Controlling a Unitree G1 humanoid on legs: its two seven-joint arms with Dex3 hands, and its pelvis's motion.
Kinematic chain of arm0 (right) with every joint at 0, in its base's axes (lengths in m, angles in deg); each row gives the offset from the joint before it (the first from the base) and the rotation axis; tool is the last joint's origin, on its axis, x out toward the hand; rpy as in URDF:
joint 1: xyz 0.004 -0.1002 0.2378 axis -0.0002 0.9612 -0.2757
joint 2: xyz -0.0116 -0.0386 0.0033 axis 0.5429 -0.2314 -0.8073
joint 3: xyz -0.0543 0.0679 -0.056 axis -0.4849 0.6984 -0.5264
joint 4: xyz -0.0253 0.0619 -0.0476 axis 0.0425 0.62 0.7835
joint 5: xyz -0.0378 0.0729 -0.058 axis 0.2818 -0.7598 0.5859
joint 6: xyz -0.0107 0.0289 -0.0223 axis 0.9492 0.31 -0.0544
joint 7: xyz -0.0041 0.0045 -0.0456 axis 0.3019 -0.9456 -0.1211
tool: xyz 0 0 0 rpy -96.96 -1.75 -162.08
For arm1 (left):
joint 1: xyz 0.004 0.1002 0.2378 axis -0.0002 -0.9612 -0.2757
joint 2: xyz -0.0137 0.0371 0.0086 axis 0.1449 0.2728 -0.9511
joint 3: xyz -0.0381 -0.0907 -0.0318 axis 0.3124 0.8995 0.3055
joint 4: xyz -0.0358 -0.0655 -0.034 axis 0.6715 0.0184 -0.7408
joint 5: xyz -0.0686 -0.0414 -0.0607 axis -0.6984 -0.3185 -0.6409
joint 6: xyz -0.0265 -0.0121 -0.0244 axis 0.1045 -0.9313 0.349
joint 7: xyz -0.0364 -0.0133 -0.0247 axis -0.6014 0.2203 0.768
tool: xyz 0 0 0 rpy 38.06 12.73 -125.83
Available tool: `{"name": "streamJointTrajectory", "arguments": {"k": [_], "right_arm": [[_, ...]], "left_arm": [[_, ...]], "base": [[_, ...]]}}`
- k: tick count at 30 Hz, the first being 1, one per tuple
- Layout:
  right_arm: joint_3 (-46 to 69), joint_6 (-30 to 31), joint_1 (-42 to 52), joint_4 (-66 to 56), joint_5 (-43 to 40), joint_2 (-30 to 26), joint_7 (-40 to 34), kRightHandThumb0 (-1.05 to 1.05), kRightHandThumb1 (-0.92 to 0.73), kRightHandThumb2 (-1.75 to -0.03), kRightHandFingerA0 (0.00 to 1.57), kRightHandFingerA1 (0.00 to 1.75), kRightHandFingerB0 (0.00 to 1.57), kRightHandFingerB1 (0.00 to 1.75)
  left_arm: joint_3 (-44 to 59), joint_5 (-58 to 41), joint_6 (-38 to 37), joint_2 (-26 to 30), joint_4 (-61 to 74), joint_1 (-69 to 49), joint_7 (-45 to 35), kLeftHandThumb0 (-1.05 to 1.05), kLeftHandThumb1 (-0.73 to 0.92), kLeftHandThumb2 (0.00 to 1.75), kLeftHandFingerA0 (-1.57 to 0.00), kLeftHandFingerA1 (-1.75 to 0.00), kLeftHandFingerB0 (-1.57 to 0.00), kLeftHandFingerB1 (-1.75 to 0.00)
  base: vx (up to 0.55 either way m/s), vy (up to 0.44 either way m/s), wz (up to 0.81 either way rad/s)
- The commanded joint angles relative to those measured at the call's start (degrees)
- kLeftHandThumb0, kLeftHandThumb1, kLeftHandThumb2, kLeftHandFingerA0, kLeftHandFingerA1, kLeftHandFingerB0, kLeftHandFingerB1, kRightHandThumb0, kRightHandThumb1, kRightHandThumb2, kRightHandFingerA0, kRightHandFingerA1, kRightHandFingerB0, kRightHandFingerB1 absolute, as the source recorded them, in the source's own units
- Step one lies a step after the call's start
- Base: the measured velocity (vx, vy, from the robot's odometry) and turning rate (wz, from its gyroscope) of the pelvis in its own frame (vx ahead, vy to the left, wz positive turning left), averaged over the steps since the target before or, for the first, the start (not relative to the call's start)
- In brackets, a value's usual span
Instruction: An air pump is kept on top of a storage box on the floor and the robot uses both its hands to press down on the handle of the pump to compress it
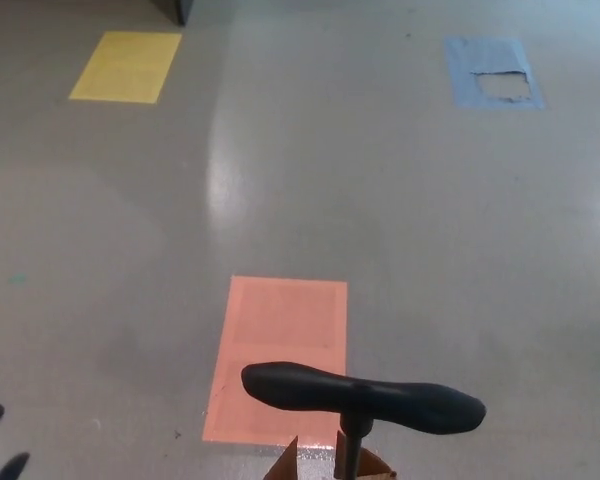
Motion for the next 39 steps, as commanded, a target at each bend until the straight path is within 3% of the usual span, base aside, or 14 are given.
{"name": "streamJointTrajectory", "arguments": {"k": [1,2,3,4,5,12,16,19,22,24,25,27,28,39], "right_arm": [[1.2,-5.1,-0.5,2.8,-2.0,-0.9,1.5,-0.74,-0.71,-0.99,0.06,0.25,0.05,0.21],[1.3,-6.0,-0.2,2.5,-2.1,-0.8,1.3,-0.68,-0.69,-1.01,0.01,0.33,0.00,0.24],[1.3,-7.0,0.4,1.5,-2.1,-0.7,0.8,-0.69,-0.68,-1.00,0.02,0.37,0.01,0.23],[1.4,-7.5,0.8,0.7,-2.1,-0.7,0.5,-0.69,-0.68,-1.00,0.02,0.37,0.01,0.23],[1.5,-8.2,1.4,-0.2,-2.1,-0.6,0.0,-0.72,-0.70,-0.89,0.10,0.39,0.06,0.20],[5.4,-17.2,16.8,-35.6,-2.1,1.4,-6.8,-0.77,-0.72,-1.01,0.07,0.29,0.07,0.25],[7.0,-15.8,21.8,-50.0,-2.3,2.2,-6.1,-0.79,-0.72,-1.02,0.07,0.29,0.06,0.23],[8.8,-14.6,27.1,-65.5,-2.4,1.6,-3.7,-0.83,-0.75,-1.04,0.06,0.21,0.07,0.19],[11.1,-16.2,30.1,-75.5,-4.6,2.4,-3.5,-0.70,-0.67,-1.03,0.04,0.36,0.03,0.30],[11.7,-17.1,30.9,-78.8,-7.5,2.8,-2.9,-0.70,-0.66,-1.01,0.04,0.38,0.04,0.31],[12.2,-18.6,31.6,-82.3,-9.3,2.8,-2.5,-0.70,-0.66,-1.01,0.04,0.36,0.03,0.31],[12.9,-19.3,31.9,-85.5,-9.6,2.8,-2.5,-0.70,-0.67,-1.01,0.04,0.37,0.03,0.31],[13.4,-19.1,32.6,-88.0,-9.2,2.7,-2.4,-0.70,-0.68,-1.03,0.03,0.35,0.03,0.29],[19.7,-16.8,32.9,-106.3,-14.7,0.0,-0.8,-0.73,-0.67,-1.06,0.01,0.39,0.00,0.26]], "left_arm": [[0.6,-0.8,-3.6,1.3,-2.9,0.7,-3.0,-0.37,0.47,1.08,0.00,-0.51,0.00,-0.49],[0.7,-0.8,-3.6,1.3,-2.9,0.8,-3.0,-0.91,0.78,1.11,-0.06,-0.47,-0.04,-0.39],[1.1,-1.2,-3.8,1.4,-2.6,0.8,-3.2,-0.81,0.92,0.69,-0.09,-0.34,-0.08,-0.25],[1.5,-1.6,-4.0,1.4,-2.3,0.6,-3.6,-0.81,0.92,0.69,-0.09,-0.34,-0.08,-0.25],[1.8,-1.8,-4.3,1.5,-2.0,0.5,-3.7,-0.79,0.71,1.10,-0.06,-0.33,-0.06,-0.23],[6.8,-6.9,-16.6,2.0,25.0,-8.8,-4.5,-0.87,0.75,1.12,0.00,-0.12,0.00,-0.11],[7.7,-6.0,-14.2,3.9,43.8,-15.7,-4.9,-0.87,0.72,0.99,0.00,-0.10,0.00,-0.08],[10.8,-8.6,-13.0,6.4,60.8,-20.7,-8.4,-0.99,0.83,1.14,0.00,-0.02,0.00,0.00],[14.8,-11.6,-10.4,8.1,74.5,-23.8,-10.6,-0.86,0.70,1.10,0.00,-0.14,0.00,-0.14],[16.1,-14.0,-10.2,8.5,79.1,-24.4,-11.6,-0.87,0.70,1.09,0.00,-0.16,0.00,-0.13],[17.8,-15.2,-8.8,8.6,85.1,-25.7,-11.7,-0.90,0.66,0.88,0.00,-0.16,0.00,-0.17],[19.2,-15.9,-7.8,8.9,90.1,-26.4,-12.0,-0.91,0.66,0.88,0.00,-0.15,0.00,-0.16],[20.0,-16.5,-7.8,9.2,92.8,-26.7,-12.2,-0.85,0.67,1.09,0.00,-0.17,0.00,-0.14],[25.2,-24.6,-2.1,14.6,113.0,-26.1,-15.2,-1.03,0.73,1.13,0.00,-0.05,0.00,0.00]], "base": [[0.00,0.000,0.00],[0.00,0.000,0.00],[0.00,0.000,0.00],[0.00,0.000,0.00],[0.00,0.000,0.00],[0.00,0.000,0.00],[0.00,0.000,0.00],[0.00,0.000,0.00],[0.00,0.000,0.00],[0.00,0.000,0.00],[0.00,0.000,0.00],[0.00,0.000,0.00],[0.00,0.000,0.00],[0.00,0.000,0.00]]}}
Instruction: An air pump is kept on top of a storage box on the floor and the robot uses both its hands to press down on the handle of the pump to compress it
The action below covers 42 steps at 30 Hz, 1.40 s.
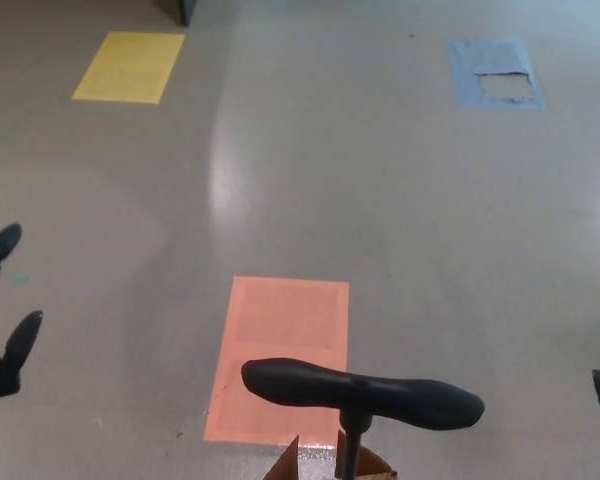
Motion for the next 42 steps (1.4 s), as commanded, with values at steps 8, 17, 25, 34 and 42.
{"name": "streamJointTrajectory", "arguments": {"k": [8,17,25,34,42], "right_arm": [[16.4,-12.4,10.0,-53.1,-20.1,-6.4,3.5,-0.89,-0.73,-1.06,0.06,0.19,0.08,0.15],[21.3,-9.8,11.1,-60.5,-16.0,-7.8,4.6,-0.86,-0.86,-1.20,0.00,0.14,0.00,0.16],[20.4,-9.2,13.2,-63.9,-16.9,-11.5,5.8,-0.84,-0.79,-1.16,0.00,0.15,0.00,0.18],[29.6,-5.6,18.7,-63.9,-21.0,-24.1,10.9,-0.86,-0.77,-1.16,0.00,0.14,0.00,0.14],[27.4,-6.4,23.4,-63.9,-21.3,-31.9,11.4,-0.91,-0.80,-1.14,0.00,0.14,0.00,0.15]], "left_arm": [[17.1,-20.6,5.8,17.9,64.9,-6.6,-12.9,-0.95,0.69,1.12,0.00,-0.11,0.00,-0.09],[14.1,-15.0,9.2,18.7,71.1,-3.4,-12.6,-0.86,0.78,1.23,0.00,-0.18,0.00,-0.14],[11.5,-13.5,11.6,21.6,74.6,-0.1,-13.6,-0.95,0.81,1.22,0.00,-0.14,0.00,-0.07],[13.1,-14.4,13.2,31.8,74.6,1.4,-19.6,-1.02,0.73,1.19,0.00,-0.11,0.00,-0.01],[16.2,-13.0,15.8,38.4,74.6,-1.4,-21.9,-0.99,0.69,1.11,0.00,-0.16,0.00,-0.05]], "base": [[0.00,0.000,0.00],[0.00,0.000,0.00],[0.00,0.000,0.00],[0.00,0.000,0.00],[0.00,0.000,0.00]]}}
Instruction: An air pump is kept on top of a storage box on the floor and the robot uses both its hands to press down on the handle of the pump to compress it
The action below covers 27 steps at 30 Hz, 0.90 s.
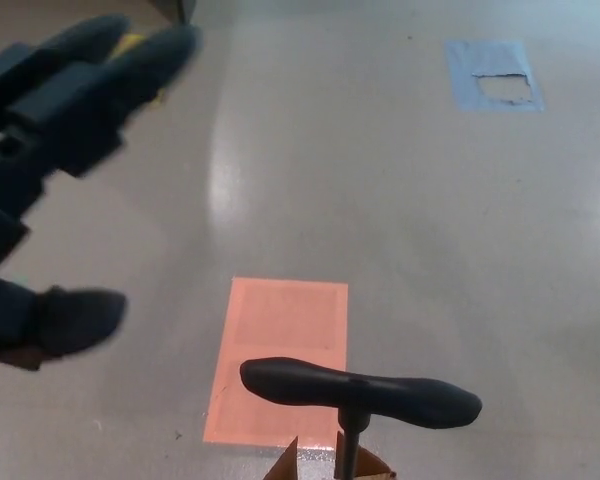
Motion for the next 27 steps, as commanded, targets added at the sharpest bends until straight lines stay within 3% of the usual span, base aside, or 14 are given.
{"name": "streamJointTrajectory", "arguments": {"k": [1,11,20,27], "right_arm": [[5.1,-6.4,6.6,-12.5,-11.2,-16.6,8.2,-0.89,-0.79,-1.12,0.00,0.16,0.00,0.16],[0.2,-0.9,7.0,-12.5,-7.8,-25.7,4.7,-0.91,-0.79,-1.13,0.00,0.14,0.00,0.15],[-11.1,7.2,-0.4,-12.5,-2.6,-28.2,2.3,-0.92,-0.83,-1.14,0.00,0.14,0.00,0.15],[-18.6,13.5,-6.5,-12.5,1.1,-26.5,3.1,-0.89,-0.84,-1.14,0.00,0.14,0.00,0.15]], "left_arm": [[6.7,-6.9,8.6,17.3,13.9,1.2,-14.0,-0.99,0.66,1.08,0.00,-0.15,0.00,-0.04],[1.8,-3.5,13.1,22.1,13.9,-0.3,-12.3,-0.99,0.62,1.01,0.00,-0.13,0.00,0.00],[-9.2,1.5,17.6,22.8,13.9,3.7,-11.3,-0.99,0.63,1.00,0.00,-0.14,0.00,0.00],[-17.6,5.8,22.1,21.4,13.9,8.6,-12.4,-0.97,0.60,0.99,0.00,-0.14,0.00,-0.03]], "base": [[0.00,0.000,0.00],[0.00,0.000,0.00],[0.00,0.000,0.00],[0.00,0.000,0.00]]}}
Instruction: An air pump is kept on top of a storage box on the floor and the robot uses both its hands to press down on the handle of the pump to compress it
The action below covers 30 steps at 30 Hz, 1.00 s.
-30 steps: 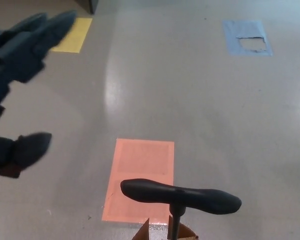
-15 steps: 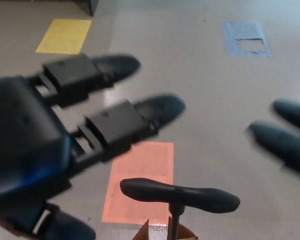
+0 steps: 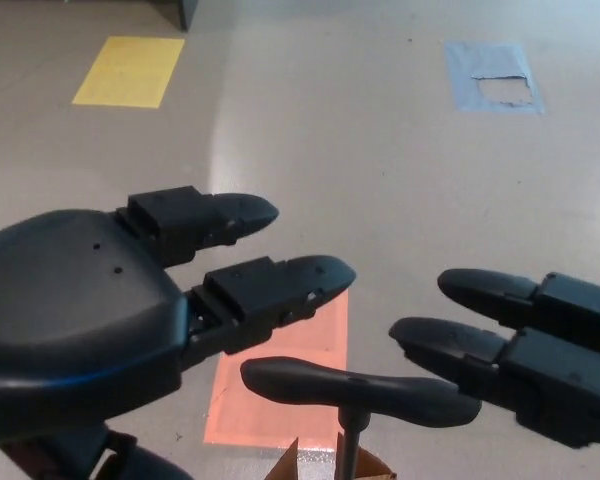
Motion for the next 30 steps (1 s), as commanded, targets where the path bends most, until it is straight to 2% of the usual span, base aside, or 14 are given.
{"name": "streamJointTrajectory", "arguments": {"k": [1,4,8,12,13,16,21,22,30], "right_arm": [[-6.8,9.4,-5.4,-0.6,5.3,1.3,0.0,-0.89,-0.84,-1.14,0.00,0.14,0.00,0.15],[-12.7,15.3,-9.9,-0.6,9.2,4.2,0.2,-0.90,-0.84,-1.14,0.00,0.14,0.00,0.14],[-17.2,20.1,-13.9,-0.6,13.3,7.1,0.9,-0.89,-0.84,-1.13,0.00,0.16,0.00,0.14],[-21.1,24.7,-17.5,-0.6,15.9,9.5,1.6,-0.88,-0.84,-1.13,0.00,0.16,0.00,0.14],[-21.8,25.7,-18.2,-0.6,16.5,10.0,1.7,-0.88,-0.84,-1.12,0.00,0.15,0.00,0.13],[-24.1,28.8,-20.0,-0.6,18.9,11.8,1.8,-0.88,-0.84,-1.12,0.00,0.14,0.00,0.13],[-30.7,35.9,-23.3,-0.6,27.5,15.0,2.8,-0.88,-0.83,-1.11,0.00,0.12,0.00,0.12],[-33.4,37.8,-24.0,0.2,31.0,16.3,2.7,-0.88,-0.83,-1.12,0.00,0.13,0.00,0.14],[-38.6,41.4,-25.3,3.6,40.7,21.3,2.8,-0.84,-0.82,-1.10,0.00,0.15,0.00,0.16]], "left_arm": [[-8.2,6.9,7.2,-1.4,0.1,4.5,-1.9,-0.97,0.60,0.99,0.00,-0.14,0.00,-0.03],[-16.2,11.3,11.3,-4.9,-0.5,8.3,-1.8,-0.98,0.62,0.99,-0.02,-0.13,-0.04,-0.05],[-22.0,15.0,11.6,-8.0,-3.1,12.5,-3.2,-1.05,0.68,1.04,-0.01,-0.11,-0.05,-0.06],[-27.2,18.1,13.5,-10.5,-5.5,16.4,-5.4,-1.04,0.67,1.02,-0.03,-0.12,-0.07,-0.07],[-28.3,18.6,14.1,-10.8,-5.9,17.3,-6.2,-1.00,0.65,1.02,0.00,-0.13,-0.02,-0.08],[-31.7,21.2,15.8,-12.2,-7.3,19.7,-8.0,-0.97,0.63,1.01,-0.01,-0.14,-0.01,-0.08],[-37.1,26.1,17.9,-16.5,-10.1,21.0,-7.8,-1.00,0.64,1.00,-0.05,-0.17,-0.09,-0.10],[-38.0,27.5,17.5,-18.3,-11.5,20.0,-5.6,-1.00,0.65,1.03,-0.05,-0.21,-0.08,-0.12],[-41.0,34.6,20.0,-23.3,-16.3,19.0,-2.7,-0.93,0.66,1.07,-0.01,-0.22,0.00,-0.13]], "base": [[0.00,0.000,0.00],[0.00,0.000,0.00],[0.00,0.000,0.00],[0.00,0.000,0.00],[0.00,0.000,0.00],[0.00,0.000,0.00],[0.00,0.000,0.00],[0.00,0.000,0.00],[0.00,0.000,0.00]]}}
